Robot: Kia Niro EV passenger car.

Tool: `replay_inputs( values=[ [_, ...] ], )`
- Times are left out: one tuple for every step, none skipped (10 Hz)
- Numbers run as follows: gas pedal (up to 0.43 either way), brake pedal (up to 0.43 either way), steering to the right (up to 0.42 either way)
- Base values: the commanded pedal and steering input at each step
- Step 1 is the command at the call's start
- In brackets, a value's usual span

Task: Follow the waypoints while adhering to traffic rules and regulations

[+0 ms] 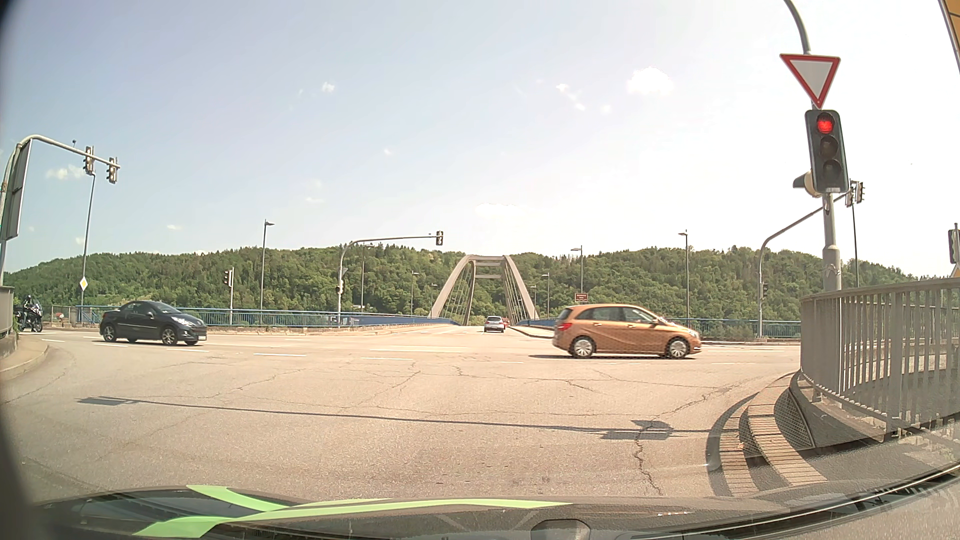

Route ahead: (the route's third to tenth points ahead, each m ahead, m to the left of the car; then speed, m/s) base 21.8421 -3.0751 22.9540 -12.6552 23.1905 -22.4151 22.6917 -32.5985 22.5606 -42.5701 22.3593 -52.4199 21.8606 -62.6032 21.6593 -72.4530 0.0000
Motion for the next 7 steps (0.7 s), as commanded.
replay_inputs(
  values=[
    [0.0,0.354,0.038],
    [0.0,0.354,0.037],
    [0.0,0.354,0.037],
    [0.0,0.354,0.037],
    [0.0,0.354,0.037],
    [0.0,0.354,0.037],
    [0.0,0.354,0.037]
  ],
)
